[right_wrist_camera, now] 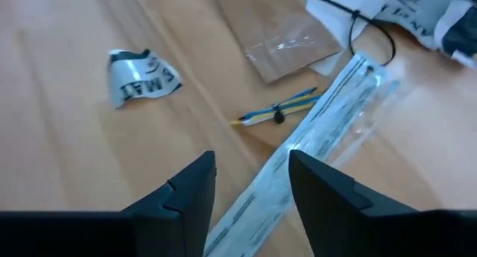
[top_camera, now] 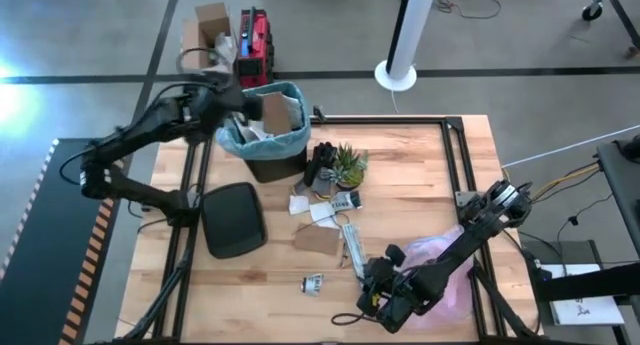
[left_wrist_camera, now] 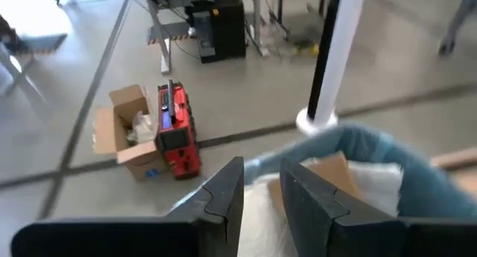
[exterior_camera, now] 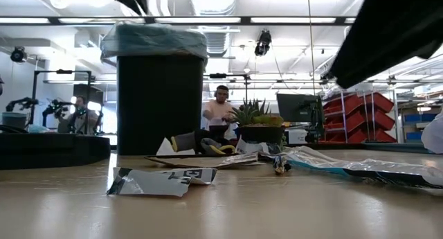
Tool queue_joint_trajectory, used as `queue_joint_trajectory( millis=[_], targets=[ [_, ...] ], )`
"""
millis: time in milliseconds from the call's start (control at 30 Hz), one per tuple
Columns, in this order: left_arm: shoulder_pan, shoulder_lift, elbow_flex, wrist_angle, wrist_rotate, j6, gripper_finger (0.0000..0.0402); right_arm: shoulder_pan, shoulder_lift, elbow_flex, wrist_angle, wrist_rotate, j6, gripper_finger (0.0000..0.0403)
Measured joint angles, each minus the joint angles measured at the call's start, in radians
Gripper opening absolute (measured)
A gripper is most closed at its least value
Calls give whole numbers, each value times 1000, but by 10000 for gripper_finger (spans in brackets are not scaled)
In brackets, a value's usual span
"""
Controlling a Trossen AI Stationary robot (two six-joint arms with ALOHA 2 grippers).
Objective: Place trash/remove bag and relplace
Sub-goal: Put the white plastic into the trash bin
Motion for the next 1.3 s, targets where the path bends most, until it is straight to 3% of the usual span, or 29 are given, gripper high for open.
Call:
queue_joint_trajectory(
  millis=[167, 367, 667, 833, 967, 1200, 1300],
  targets=[
    [-94, -101, 0, -30, -19, -89, 74, -56, 13, -15, -22, -2, 18, 183],
    [-352, -153, -9, -44, -32, -205, 74, -138, 26, -61, -20, -74, 49, 198],
    [-834, -90, -38, -26, -317, -356, 72, -166, 89, -64, 72, -177, -2, 195],
    [-1034, -16, -41, -27, -489, -404, 66, -166, 150, -58, 91, -225, 47, 181],
    [-1133, 29, -41, -27, -549, -405, 62, -160, 171, -58, 92, -223, 53, 154],
    [-1195, 54, -41, -27, -552, -454, 67, -177, 134, -42, 94, -283, -126, 28],
    [-1202, 54, -41, -28, -552, -455, 68, -207, 113, -16, 67, -318, -183, 9]
  ],
)
